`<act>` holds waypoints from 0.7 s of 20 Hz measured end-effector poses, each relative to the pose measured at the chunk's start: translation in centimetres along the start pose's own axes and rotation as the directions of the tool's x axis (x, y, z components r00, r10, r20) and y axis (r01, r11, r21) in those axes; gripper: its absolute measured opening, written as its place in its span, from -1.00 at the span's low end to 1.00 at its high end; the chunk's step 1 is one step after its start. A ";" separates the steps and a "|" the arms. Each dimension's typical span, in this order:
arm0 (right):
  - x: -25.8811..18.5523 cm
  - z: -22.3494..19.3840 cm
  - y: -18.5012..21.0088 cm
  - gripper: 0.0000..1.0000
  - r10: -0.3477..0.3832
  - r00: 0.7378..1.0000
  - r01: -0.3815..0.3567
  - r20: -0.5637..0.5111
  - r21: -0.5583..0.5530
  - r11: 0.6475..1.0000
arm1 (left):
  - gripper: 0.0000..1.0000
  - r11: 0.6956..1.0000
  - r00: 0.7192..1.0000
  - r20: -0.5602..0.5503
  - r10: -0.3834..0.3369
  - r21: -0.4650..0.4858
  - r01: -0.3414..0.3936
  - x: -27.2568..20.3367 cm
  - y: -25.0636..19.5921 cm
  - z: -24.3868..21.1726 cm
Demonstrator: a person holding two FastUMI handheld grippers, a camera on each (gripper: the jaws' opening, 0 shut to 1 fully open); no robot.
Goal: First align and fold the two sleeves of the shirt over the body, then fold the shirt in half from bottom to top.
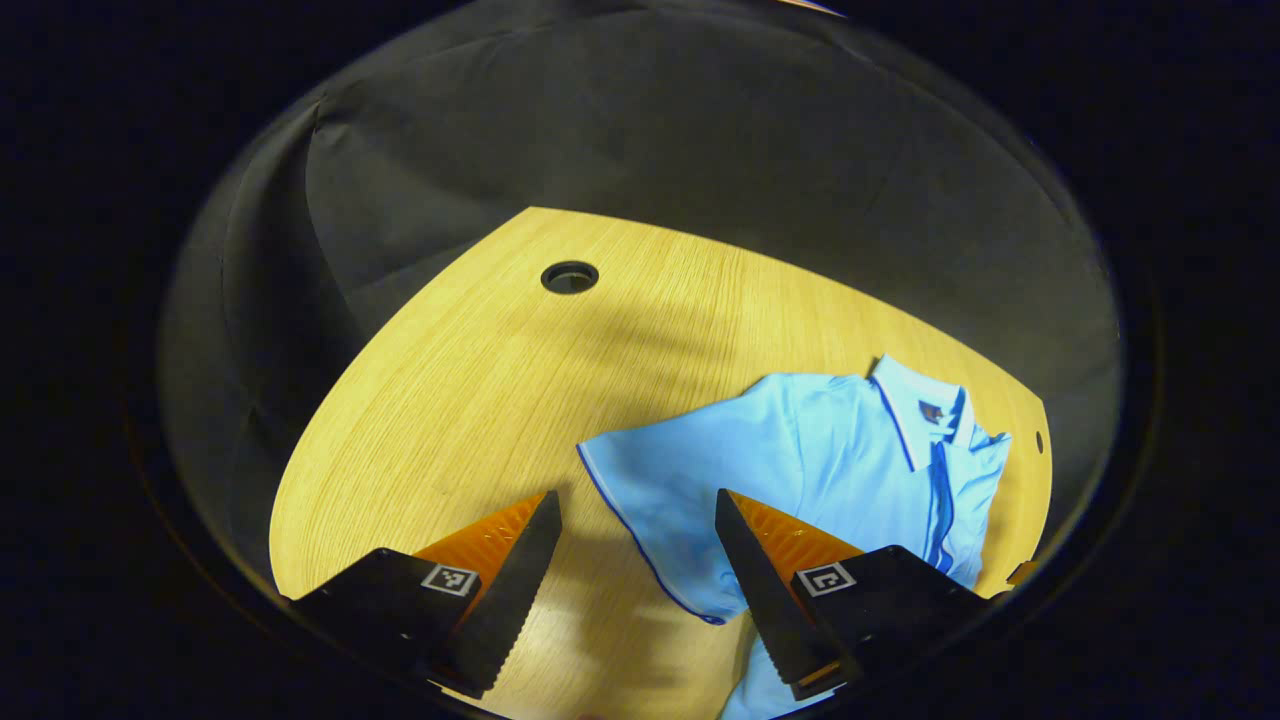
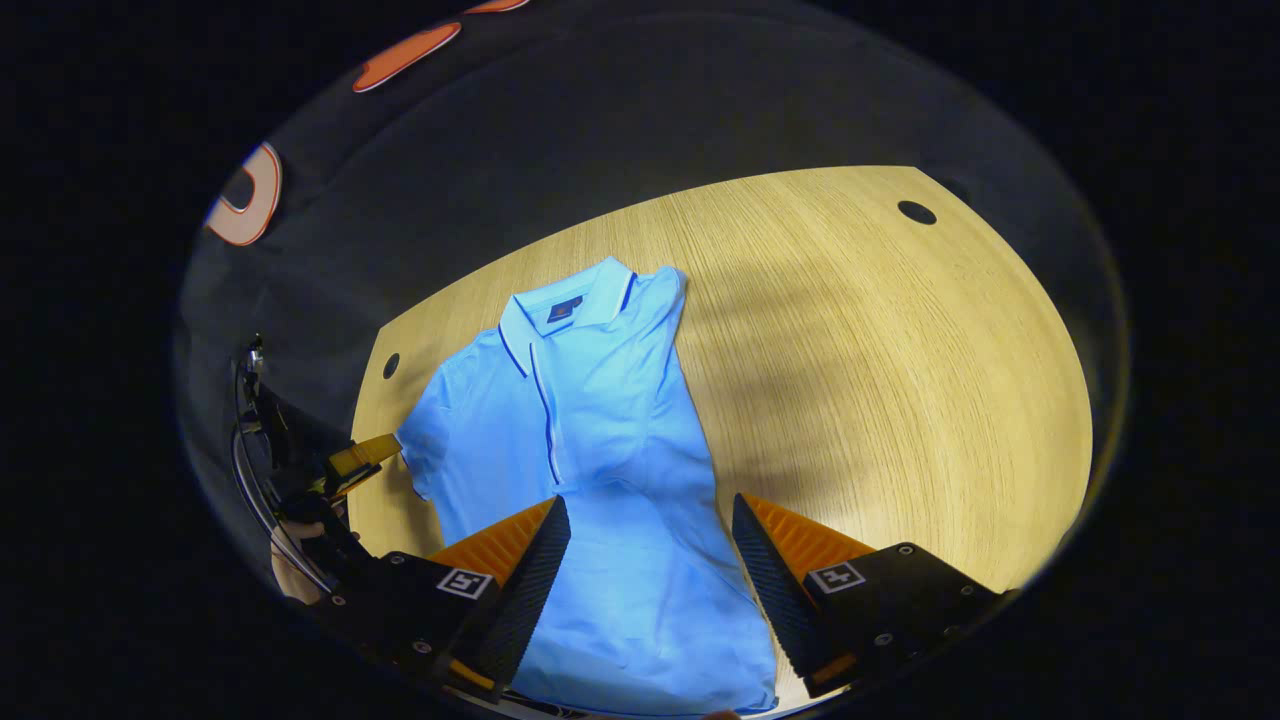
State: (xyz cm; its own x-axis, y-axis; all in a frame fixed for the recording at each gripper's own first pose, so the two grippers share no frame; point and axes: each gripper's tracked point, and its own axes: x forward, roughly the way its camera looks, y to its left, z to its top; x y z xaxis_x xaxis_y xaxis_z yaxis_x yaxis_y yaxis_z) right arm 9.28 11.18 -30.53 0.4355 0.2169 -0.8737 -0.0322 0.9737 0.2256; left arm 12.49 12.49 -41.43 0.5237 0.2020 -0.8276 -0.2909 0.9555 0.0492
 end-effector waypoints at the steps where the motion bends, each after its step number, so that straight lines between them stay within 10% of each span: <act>1: 0.0 -0.3 -0.2 0.98 0.001 1.000 0.000 -0.005 0.011 1.000 | 1.00 1.000 1.000 -0.015 0.005 0.001 -0.005 0.3 0.1 -0.3; 11: -0.4 -0.6 -1.0 0.97 0.013 1.000 -0.013 -0.003 0.047 0.999 | 1.00 0.995 0.998 -0.055 0.044 0.093 -0.038 1.2 -0.6 -1.4; 14: -0.5 -0.9 -1.4 0.97 0.007 1.000 -0.007 -0.008 0.056 0.998 | 0.49 0.992 0.998 -0.060 0.013 0.129 -0.005 1.7 -1.9 -1.5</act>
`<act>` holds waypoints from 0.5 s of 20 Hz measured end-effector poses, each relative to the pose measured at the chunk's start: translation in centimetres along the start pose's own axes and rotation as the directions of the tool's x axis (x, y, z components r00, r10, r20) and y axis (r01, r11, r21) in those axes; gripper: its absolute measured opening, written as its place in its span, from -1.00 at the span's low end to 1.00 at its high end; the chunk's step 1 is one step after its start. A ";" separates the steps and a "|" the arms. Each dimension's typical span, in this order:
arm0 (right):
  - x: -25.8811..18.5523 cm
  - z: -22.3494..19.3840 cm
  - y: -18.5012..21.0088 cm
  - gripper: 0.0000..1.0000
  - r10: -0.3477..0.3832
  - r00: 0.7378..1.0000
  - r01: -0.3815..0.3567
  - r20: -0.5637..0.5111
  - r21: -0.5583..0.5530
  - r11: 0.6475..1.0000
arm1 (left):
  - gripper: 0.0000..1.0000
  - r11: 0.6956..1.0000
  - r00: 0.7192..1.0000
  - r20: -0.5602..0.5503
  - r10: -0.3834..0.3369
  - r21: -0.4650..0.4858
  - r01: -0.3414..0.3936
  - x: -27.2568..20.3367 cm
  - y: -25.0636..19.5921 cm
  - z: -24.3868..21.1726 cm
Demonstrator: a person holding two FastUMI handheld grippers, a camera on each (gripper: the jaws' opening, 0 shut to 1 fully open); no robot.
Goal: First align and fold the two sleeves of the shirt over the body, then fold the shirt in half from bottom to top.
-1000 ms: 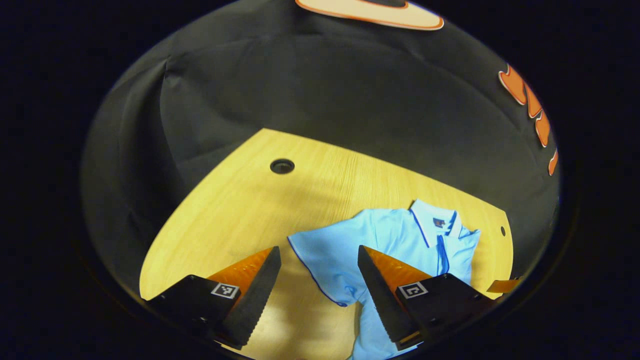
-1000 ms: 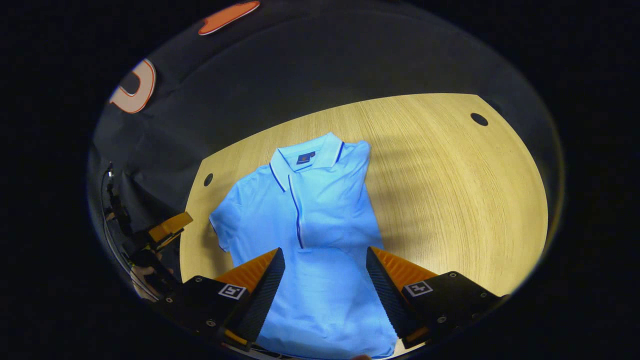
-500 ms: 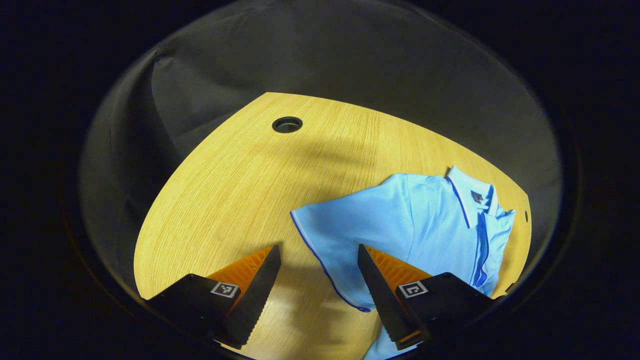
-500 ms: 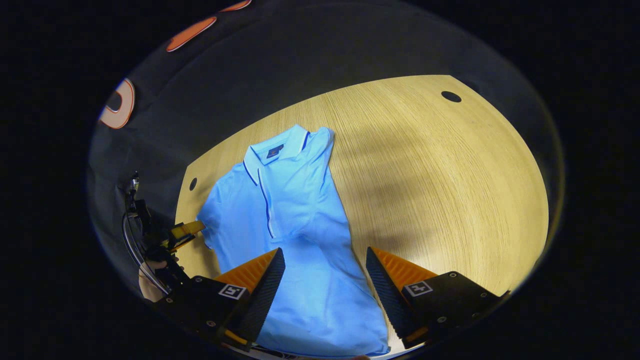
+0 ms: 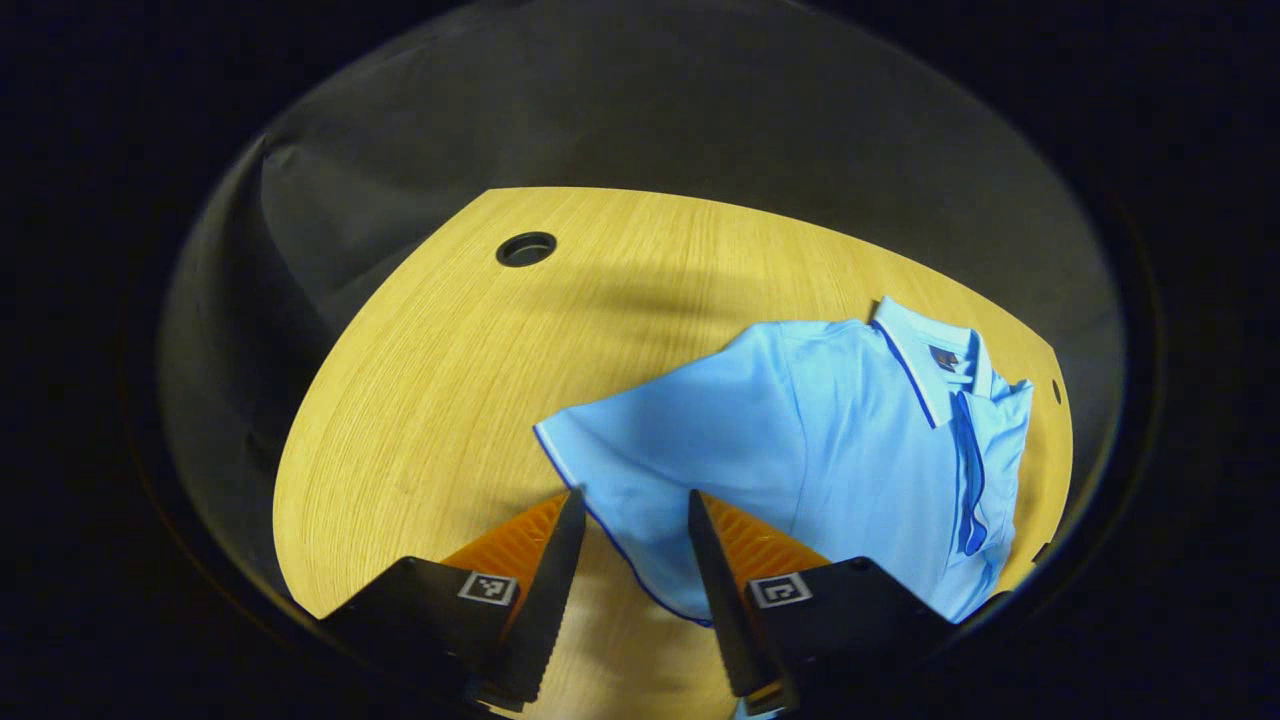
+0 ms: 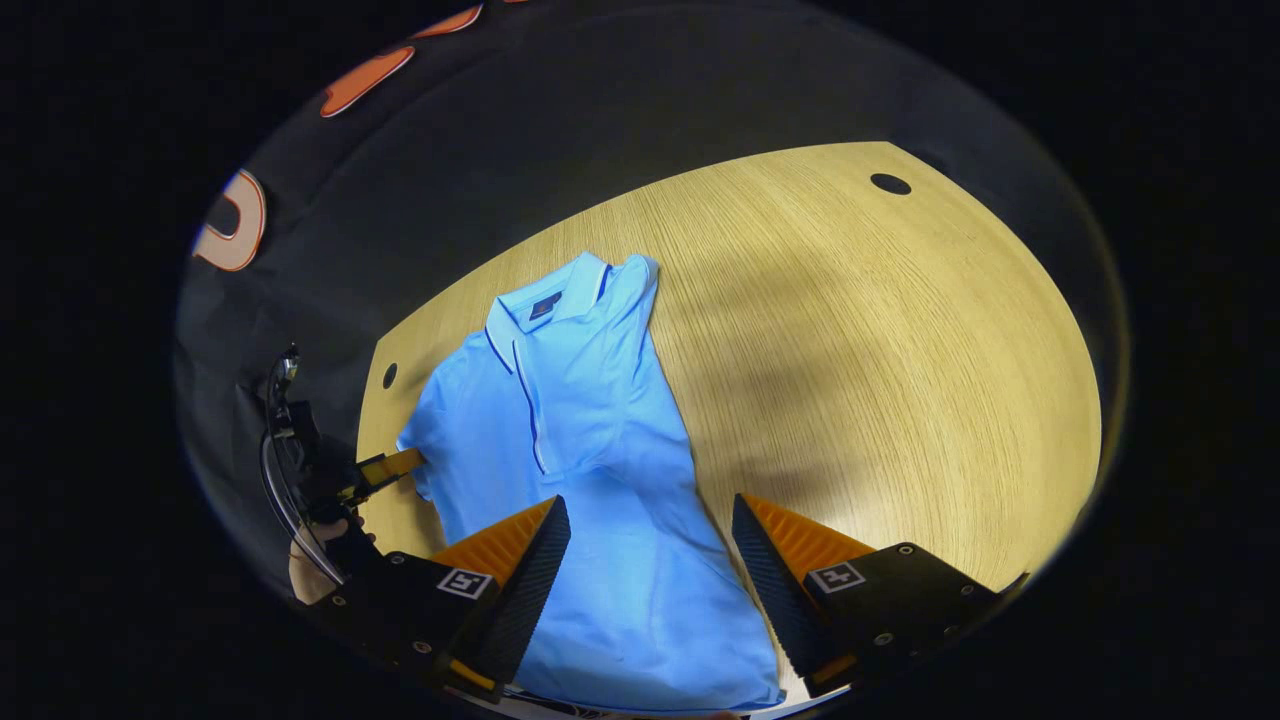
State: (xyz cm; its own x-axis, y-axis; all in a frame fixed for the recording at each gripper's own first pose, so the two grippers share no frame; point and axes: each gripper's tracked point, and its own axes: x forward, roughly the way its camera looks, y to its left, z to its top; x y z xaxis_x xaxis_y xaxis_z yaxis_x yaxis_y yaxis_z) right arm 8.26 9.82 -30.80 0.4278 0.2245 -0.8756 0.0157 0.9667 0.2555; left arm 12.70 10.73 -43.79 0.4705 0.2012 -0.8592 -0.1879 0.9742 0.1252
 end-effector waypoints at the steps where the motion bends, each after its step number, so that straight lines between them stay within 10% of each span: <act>1: -0.1 -0.1 -0.1 0.98 -0.004 1.000 0.004 -0.004 0.003 1.000 | 0.48 1.000 1.000 0.003 -0.003 0.011 0.003 -0.2 -0.1 0.2; 4: 0.4 -0.6 -0.1 0.97 -0.004 1.000 0.004 -0.024 0.013 1.000 | -0.84 0.995 0.999 0.036 0.006 -0.100 -0.002 -0.3 -0.4 0.6; 10: 0.0 -0.7 0.5 0.97 0.000 1.000 0.000 -0.011 -0.013 1.000 | -0.92 0.980 0.989 0.049 -0.137 -0.137 0.143 -0.7 -2.1 0.5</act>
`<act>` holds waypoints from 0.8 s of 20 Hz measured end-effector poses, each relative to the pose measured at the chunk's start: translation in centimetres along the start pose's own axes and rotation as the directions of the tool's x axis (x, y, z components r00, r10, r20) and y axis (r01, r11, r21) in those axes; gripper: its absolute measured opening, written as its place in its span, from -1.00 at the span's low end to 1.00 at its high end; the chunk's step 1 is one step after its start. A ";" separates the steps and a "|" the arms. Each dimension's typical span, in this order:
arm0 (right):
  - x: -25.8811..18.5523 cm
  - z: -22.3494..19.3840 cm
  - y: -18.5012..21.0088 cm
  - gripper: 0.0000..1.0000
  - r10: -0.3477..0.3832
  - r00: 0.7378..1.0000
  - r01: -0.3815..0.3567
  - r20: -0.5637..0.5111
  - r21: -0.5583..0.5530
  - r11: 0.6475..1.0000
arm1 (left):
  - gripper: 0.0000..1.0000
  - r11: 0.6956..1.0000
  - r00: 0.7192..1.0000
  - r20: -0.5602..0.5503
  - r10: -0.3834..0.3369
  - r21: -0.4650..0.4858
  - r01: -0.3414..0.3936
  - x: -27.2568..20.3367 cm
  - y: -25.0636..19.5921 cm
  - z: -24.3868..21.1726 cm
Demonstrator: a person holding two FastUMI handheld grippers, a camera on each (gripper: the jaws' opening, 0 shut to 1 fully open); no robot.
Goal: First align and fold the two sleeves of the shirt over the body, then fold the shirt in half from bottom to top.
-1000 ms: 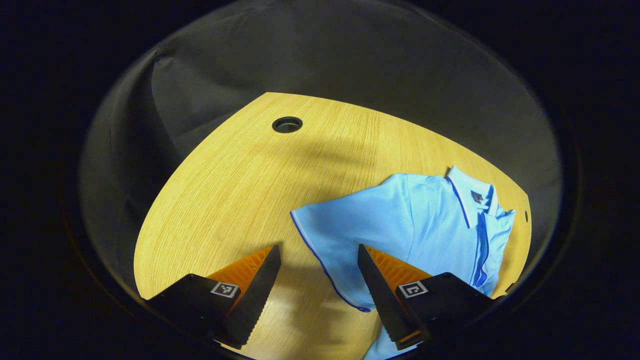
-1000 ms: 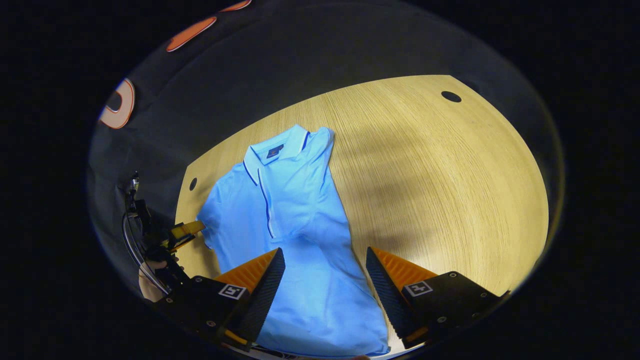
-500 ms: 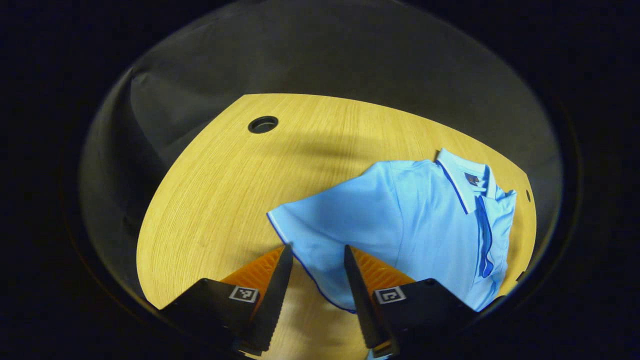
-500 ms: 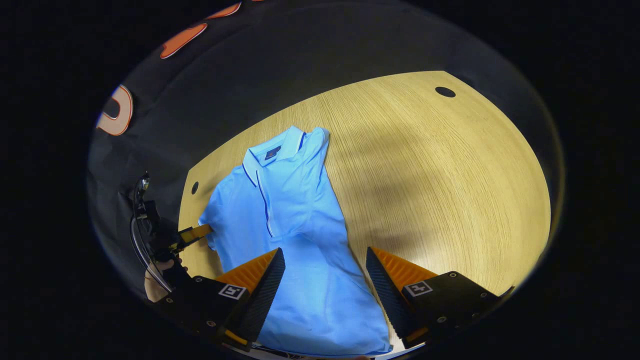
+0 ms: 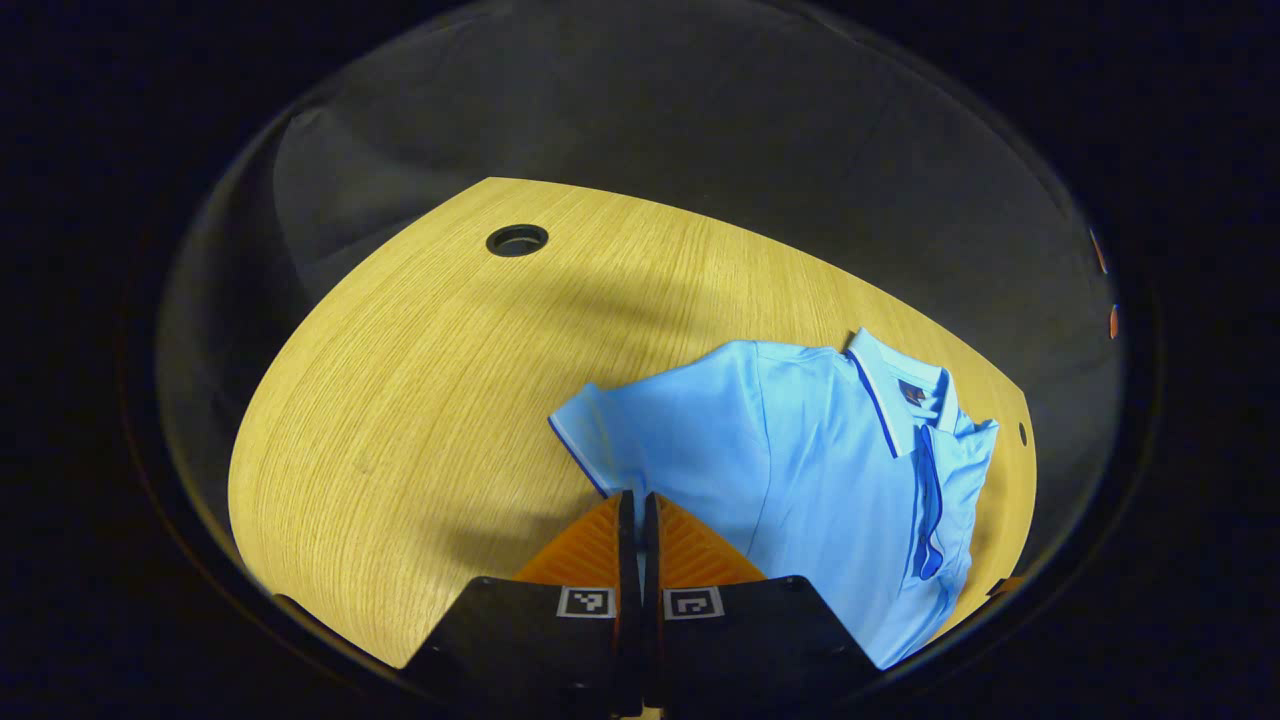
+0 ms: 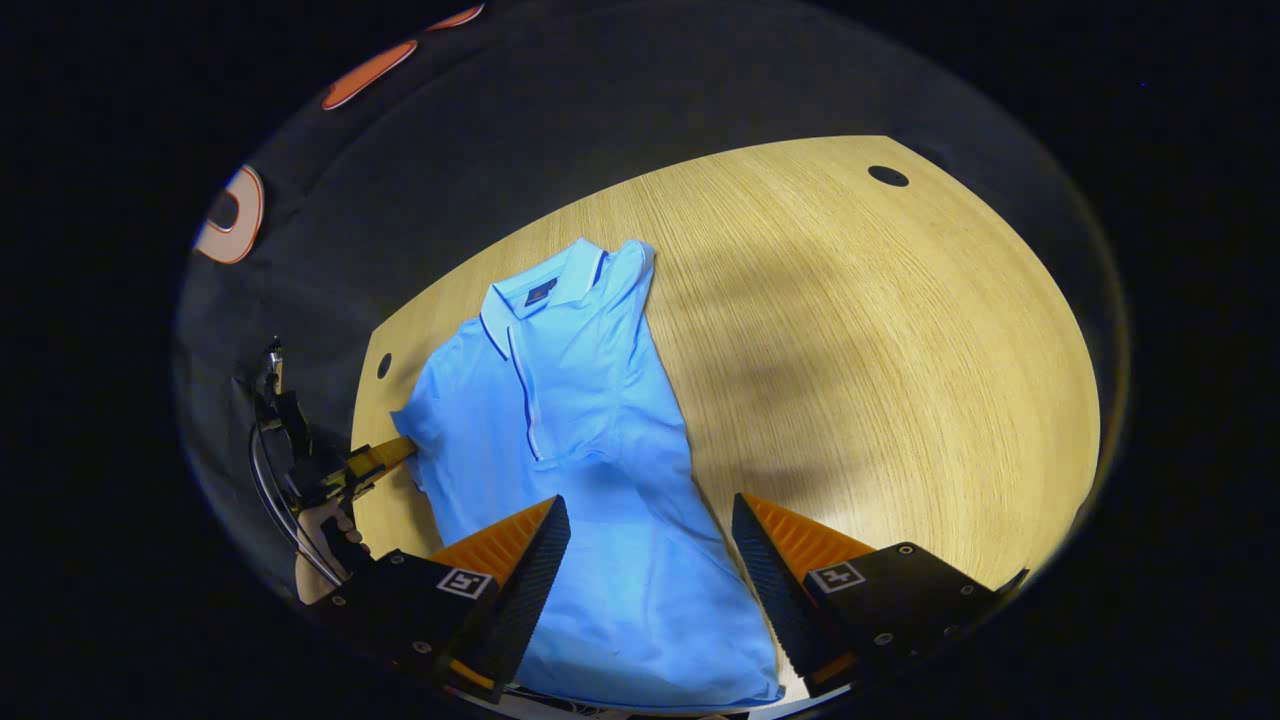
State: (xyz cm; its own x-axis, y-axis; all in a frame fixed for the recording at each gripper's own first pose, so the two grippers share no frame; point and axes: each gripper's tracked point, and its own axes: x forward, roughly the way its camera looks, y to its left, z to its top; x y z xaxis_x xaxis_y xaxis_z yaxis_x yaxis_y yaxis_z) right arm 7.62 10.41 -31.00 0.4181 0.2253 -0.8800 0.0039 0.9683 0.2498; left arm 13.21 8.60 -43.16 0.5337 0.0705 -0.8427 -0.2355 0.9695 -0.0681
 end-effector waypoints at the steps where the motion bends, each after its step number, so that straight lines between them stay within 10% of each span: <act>1: -0.1 0.0 0.2 0.97 0.004 1.000 -0.004 0.002 0.001 1.000 | -0.92 1.000 1.000 0.015 -0.022 -0.009 0.022 -0.6 -0.6 0.5; 16: -3.3 -0.3 -4.9 0.98 0.008 0.999 -0.008 0.040 0.015 1.000 | -0.92 0.940 0.957 0.059 -0.285 0.214 0.267 -8.0 -22.0 2.0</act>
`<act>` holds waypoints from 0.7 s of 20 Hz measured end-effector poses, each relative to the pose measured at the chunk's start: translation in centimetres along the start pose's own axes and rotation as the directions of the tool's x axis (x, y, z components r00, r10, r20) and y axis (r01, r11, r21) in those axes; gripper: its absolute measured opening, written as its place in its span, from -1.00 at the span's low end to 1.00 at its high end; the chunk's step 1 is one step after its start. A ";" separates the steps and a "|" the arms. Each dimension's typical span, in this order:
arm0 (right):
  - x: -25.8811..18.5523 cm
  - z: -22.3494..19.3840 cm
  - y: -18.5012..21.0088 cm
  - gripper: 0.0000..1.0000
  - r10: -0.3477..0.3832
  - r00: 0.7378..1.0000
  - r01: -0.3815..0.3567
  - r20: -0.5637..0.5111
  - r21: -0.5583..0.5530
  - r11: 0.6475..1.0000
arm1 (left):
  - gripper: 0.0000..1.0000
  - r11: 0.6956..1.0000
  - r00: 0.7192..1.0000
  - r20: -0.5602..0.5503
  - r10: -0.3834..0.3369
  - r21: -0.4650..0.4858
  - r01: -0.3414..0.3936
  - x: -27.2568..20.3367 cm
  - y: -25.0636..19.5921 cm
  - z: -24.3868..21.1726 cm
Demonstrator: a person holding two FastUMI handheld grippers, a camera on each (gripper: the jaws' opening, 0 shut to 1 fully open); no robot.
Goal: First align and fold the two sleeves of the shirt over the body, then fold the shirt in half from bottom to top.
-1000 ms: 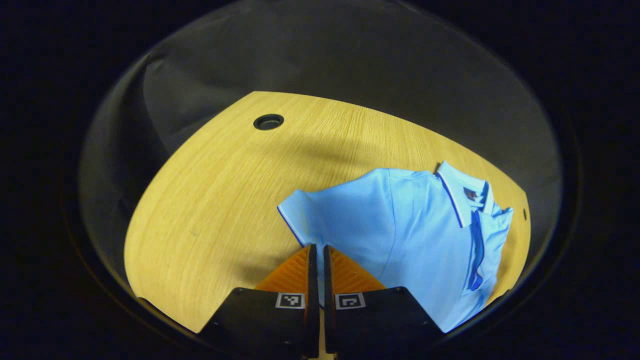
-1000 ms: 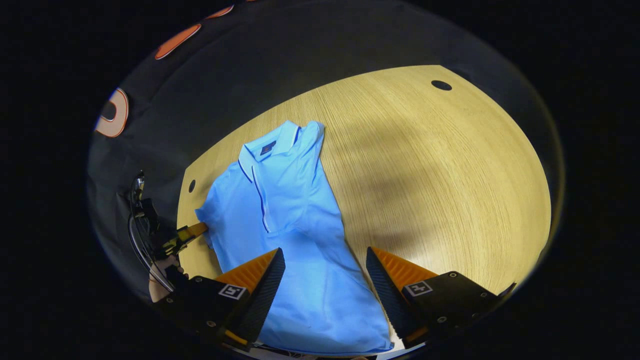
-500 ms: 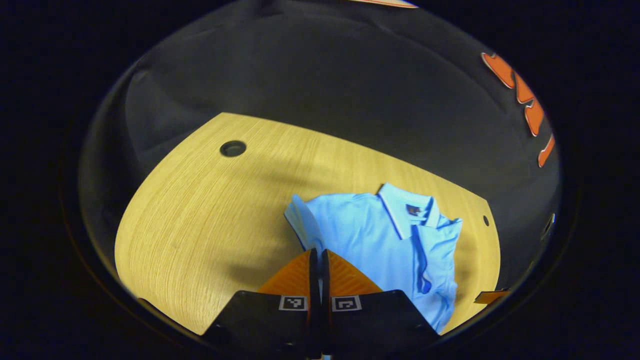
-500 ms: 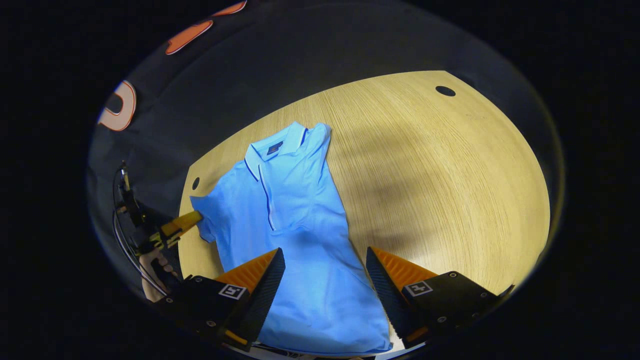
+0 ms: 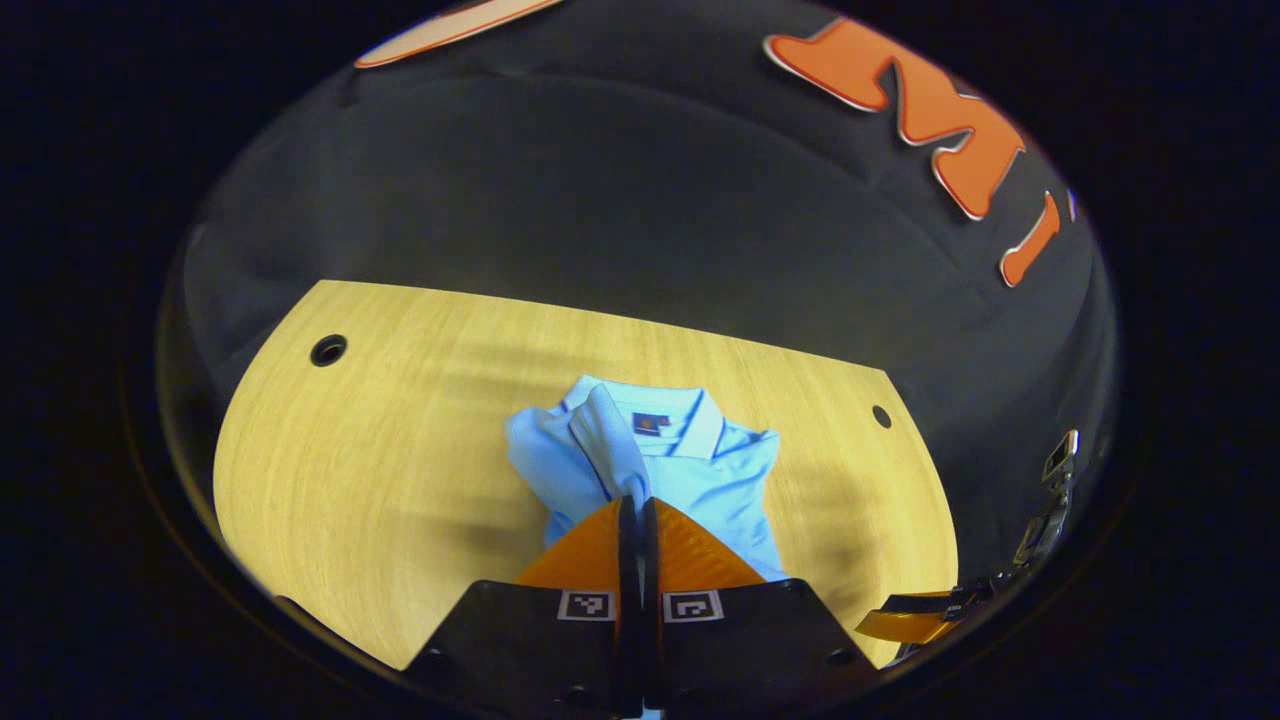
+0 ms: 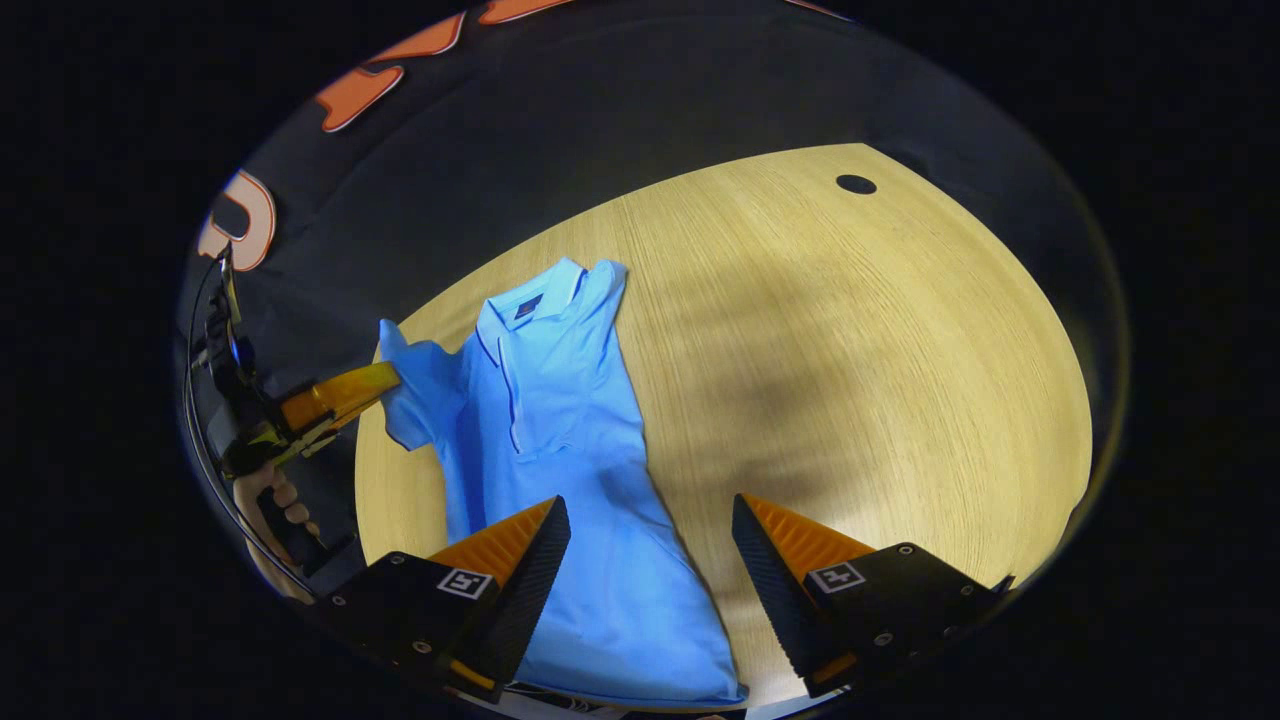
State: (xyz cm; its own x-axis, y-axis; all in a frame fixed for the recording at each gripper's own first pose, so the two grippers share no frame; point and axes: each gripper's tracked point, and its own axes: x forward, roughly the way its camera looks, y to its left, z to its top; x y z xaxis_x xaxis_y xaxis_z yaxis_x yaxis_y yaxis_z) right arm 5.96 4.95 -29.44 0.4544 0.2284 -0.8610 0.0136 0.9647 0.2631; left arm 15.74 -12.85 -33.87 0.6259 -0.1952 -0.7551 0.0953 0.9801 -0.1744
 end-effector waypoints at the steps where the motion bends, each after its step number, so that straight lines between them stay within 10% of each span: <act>1: -0.1 -0.1 -0.6 0.98 -0.002 1.000 0.002 0.000 0.001 1.000 | -0.93 1.000 1.000 -0.014 -0.012 0.005 0.012 0.4 -1.4 -0.3; 11: -0.7 -0.8 -3.6 0.97 0.003 1.000 -0.003 -0.013 0.007 1.000 | -0.80 0.997 0.984 -0.175 0.023 0.072 -0.010 5.0 -6.8 -6.0; 14: -0.6 -1.3 -3.3 0.97 0.012 1.000 -0.012 -0.022 -0.003 1.000 | -0.06 0.999 0.985 -0.173 0.016 0.048 -0.008 4.0 -7.0 -6.6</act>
State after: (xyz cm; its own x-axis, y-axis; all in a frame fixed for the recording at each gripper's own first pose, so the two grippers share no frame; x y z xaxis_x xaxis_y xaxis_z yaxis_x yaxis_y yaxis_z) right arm 4.46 1.80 -30.36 0.4352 0.2423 -0.8671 0.0058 0.9623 0.2718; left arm 12.49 -20.72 -39.84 0.4837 -0.1831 -0.8559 0.1275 0.9822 -0.1381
